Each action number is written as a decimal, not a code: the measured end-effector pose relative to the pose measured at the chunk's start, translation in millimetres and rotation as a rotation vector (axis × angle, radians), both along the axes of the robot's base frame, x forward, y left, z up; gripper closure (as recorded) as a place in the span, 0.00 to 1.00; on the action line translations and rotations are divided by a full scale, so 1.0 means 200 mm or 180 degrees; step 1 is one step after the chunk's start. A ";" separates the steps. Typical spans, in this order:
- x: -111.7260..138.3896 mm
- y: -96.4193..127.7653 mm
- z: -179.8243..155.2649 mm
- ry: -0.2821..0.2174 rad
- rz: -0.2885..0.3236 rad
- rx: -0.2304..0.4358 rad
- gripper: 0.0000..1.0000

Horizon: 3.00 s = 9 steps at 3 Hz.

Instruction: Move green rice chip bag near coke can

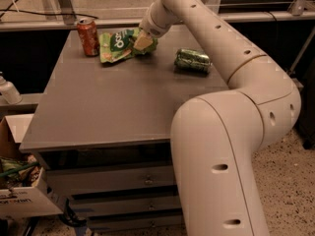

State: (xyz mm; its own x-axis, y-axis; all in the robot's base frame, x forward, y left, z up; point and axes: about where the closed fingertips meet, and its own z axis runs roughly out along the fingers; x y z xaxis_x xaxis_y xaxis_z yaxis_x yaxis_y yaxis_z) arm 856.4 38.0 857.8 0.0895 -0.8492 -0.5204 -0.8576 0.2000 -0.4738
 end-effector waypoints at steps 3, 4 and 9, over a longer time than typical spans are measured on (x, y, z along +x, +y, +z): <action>-0.01 0.01 0.02 0.0094 0.0034 0.0091 0.00; 0.00 0.01 0.21 -0.0040 0.0070 0.0290 0.00; -0.39 -0.20 0.36 0.0333 -0.0323 0.0217 0.00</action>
Offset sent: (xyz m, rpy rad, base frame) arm 0.0051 -0.0005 0.0063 0.0116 0.0325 0.0124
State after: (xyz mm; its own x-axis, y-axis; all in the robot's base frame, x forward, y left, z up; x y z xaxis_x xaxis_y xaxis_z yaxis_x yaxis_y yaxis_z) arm 779.1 -2.3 930.6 -0.0527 -0.8135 -0.5792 -0.8754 0.3167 -0.3652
